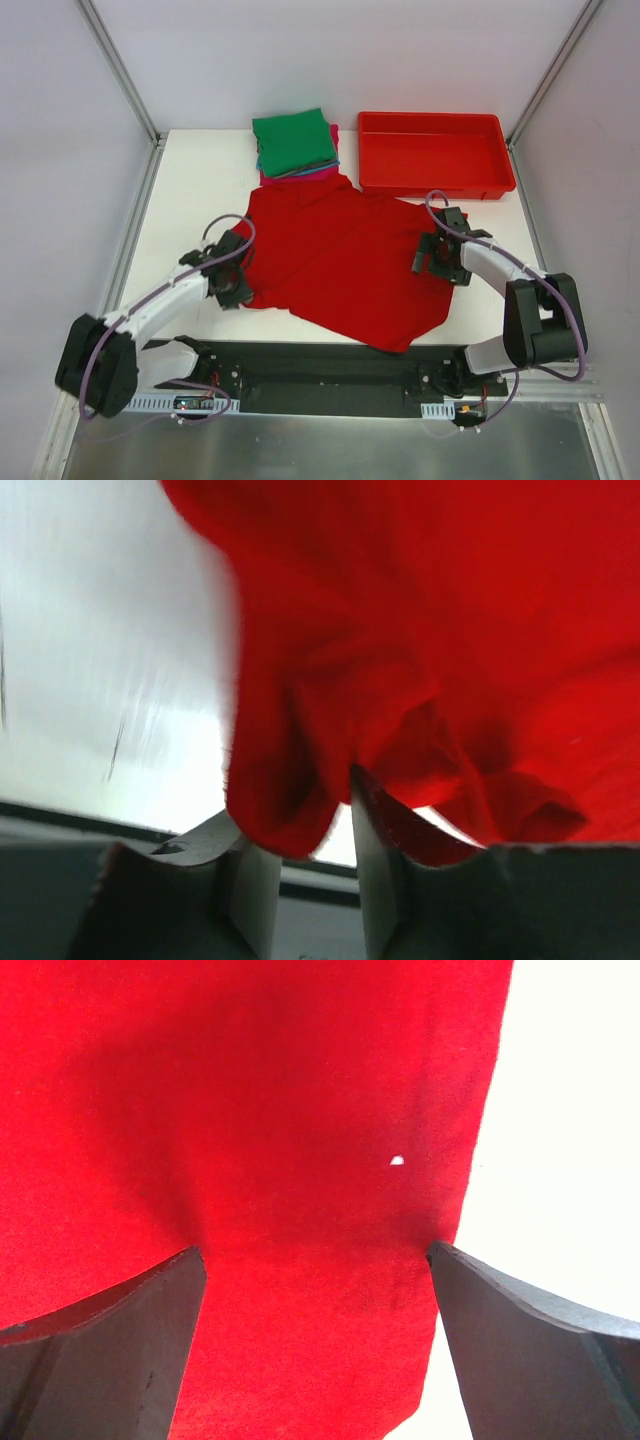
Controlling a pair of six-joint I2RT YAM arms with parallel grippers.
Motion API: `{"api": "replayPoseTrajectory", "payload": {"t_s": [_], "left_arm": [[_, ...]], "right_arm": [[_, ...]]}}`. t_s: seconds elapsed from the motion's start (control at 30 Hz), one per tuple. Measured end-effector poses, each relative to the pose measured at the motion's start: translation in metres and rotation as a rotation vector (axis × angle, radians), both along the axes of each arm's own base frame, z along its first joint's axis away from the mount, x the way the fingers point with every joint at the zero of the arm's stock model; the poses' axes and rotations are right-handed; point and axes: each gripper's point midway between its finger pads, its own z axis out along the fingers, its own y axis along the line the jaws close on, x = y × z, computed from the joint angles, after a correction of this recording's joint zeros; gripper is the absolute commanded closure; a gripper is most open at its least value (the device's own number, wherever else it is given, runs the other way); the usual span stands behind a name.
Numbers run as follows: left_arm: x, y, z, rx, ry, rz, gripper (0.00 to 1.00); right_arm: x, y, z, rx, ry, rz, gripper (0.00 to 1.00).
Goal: Fold and stack the t-shirts
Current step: Flatten out the tshirt
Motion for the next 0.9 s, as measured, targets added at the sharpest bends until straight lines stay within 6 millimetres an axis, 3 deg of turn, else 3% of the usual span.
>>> {"api": "replayPoseTrajectory", "payload": {"t_s": [0.07, 0.2, 0.33, 0.43, 0.53, 0.63, 0.77, 0.9], "left_arm": [[-0.023, 0.006, -0.006, -0.023, 0.023, 0.036, 0.54], [-0.064, 0.015, -0.010, -0.067, 0.067, 0.095, 0.24], [-0.057, 0.011, 0.012, -0.115, -0.011, 0.111, 0.01], [-0.037, 0.010, 0.035, -0.111, -0.087, 0.114, 0.01], [-0.020, 0.015, 0.044, -0.066, -0.111, 0.139, 0.02], [-0.011, 0.028, 0.036, -0.026, -0.073, 0.213, 0.06], [-0.017, 0.055, 0.016, 0.028, -0.022, 0.332, 0.12], [-0.018, 0.057, 0.001, 0.016, -0.015, 0.346, 0.25]], "right_arm": [[0.001, -0.005, 0.000, -0.007, -0.003, -0.023, 0.04], [0.003, -0.012, 0.003, -0.014, -0.016, -0.051, 0.04], [0.006, -0.011, 0.010, -0.004, -0.055, -0.051, 0.04], [0.008, -0.010, 0.012, 0.008, -0.080, -0.046, 0.04], [0.005, -0.009, 0.010, 0.015, -0.078, -0.043, 0.04], [0.002, -0.007, 0.009, 0.028, -0.076, -0.035, 0.04], [0.004, -0.006, 0.012, 0.036, -0.093, -0.030, 0.04], [0.004, -0.005, 0.013, 0.039, -0.101, -0.028, 0.04]]}}
